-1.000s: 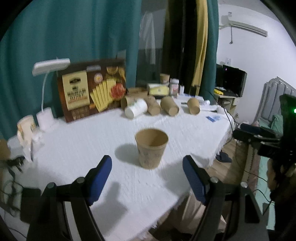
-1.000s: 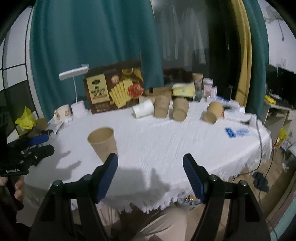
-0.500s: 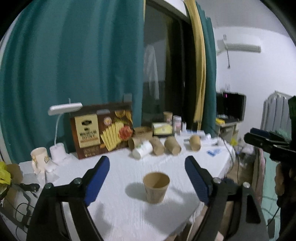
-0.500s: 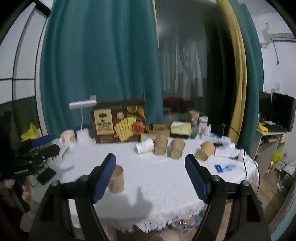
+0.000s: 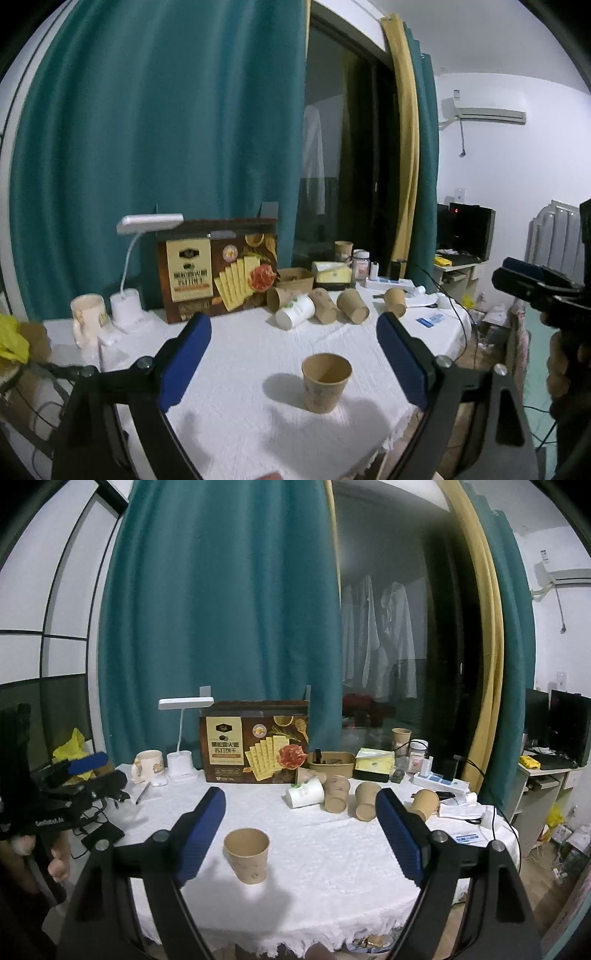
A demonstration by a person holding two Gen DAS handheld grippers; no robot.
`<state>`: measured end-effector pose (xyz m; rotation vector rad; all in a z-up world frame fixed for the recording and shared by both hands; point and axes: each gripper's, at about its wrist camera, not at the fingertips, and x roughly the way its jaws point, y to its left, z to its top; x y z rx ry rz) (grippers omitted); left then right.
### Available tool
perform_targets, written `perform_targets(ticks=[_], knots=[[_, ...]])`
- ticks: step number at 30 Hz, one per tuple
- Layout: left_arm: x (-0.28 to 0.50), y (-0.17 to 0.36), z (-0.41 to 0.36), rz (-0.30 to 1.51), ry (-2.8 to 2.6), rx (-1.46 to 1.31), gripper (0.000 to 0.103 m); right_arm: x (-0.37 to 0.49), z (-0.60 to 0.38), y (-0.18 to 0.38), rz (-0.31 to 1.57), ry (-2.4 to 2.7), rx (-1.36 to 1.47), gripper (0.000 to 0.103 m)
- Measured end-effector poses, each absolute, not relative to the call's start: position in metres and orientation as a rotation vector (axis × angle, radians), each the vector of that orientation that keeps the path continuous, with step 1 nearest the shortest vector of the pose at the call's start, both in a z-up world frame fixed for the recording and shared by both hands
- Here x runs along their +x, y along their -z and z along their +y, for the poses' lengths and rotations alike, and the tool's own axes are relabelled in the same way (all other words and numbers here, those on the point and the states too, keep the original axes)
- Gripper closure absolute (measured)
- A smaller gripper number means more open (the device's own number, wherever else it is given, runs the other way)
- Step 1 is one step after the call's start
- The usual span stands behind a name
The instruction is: Flip cup upright
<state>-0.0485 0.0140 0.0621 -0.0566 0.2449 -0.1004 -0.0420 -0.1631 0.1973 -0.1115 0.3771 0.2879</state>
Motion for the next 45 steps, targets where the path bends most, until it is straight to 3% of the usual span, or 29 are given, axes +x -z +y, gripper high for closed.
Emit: perform_targets(ticks=[45], knots=[[-0.042,-0.058,0.017,0.252,0.131,-0.085,0.008,-0.017,-0.153,-0.179,0.421,-0.306,-0.112,0.021]])
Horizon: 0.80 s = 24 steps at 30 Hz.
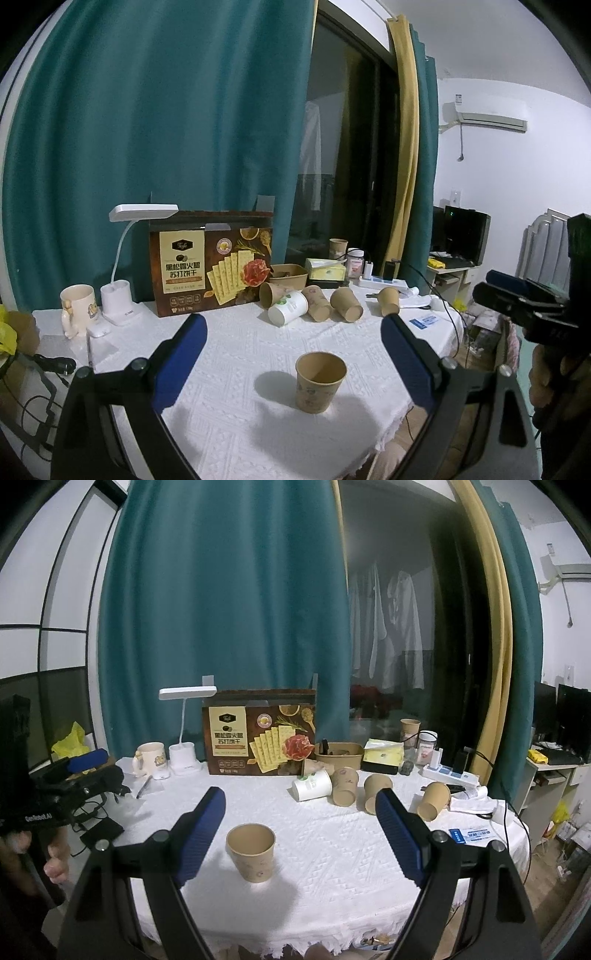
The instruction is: Flip cup upright
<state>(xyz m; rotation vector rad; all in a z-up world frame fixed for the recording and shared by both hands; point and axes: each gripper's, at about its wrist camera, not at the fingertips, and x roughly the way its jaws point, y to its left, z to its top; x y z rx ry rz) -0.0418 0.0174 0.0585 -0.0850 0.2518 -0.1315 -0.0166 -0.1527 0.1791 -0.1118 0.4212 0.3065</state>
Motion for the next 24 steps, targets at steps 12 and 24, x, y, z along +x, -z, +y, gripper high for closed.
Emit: perform_targets(ticks=[12,24], knots=[[-0.0414,-0.0642,0.0127,0.245,0.150,-0.075,0.008,-0.0183,-0.1570,-0.1805,0.412,-0.299,-0.100,0.021],[-0.0414,-0.0640,0.0127,0.246,0.150,-0.074,0.008,-0.0184,-0.1569,-0.1804,0.412,-0.299,-0.099,0.021]])
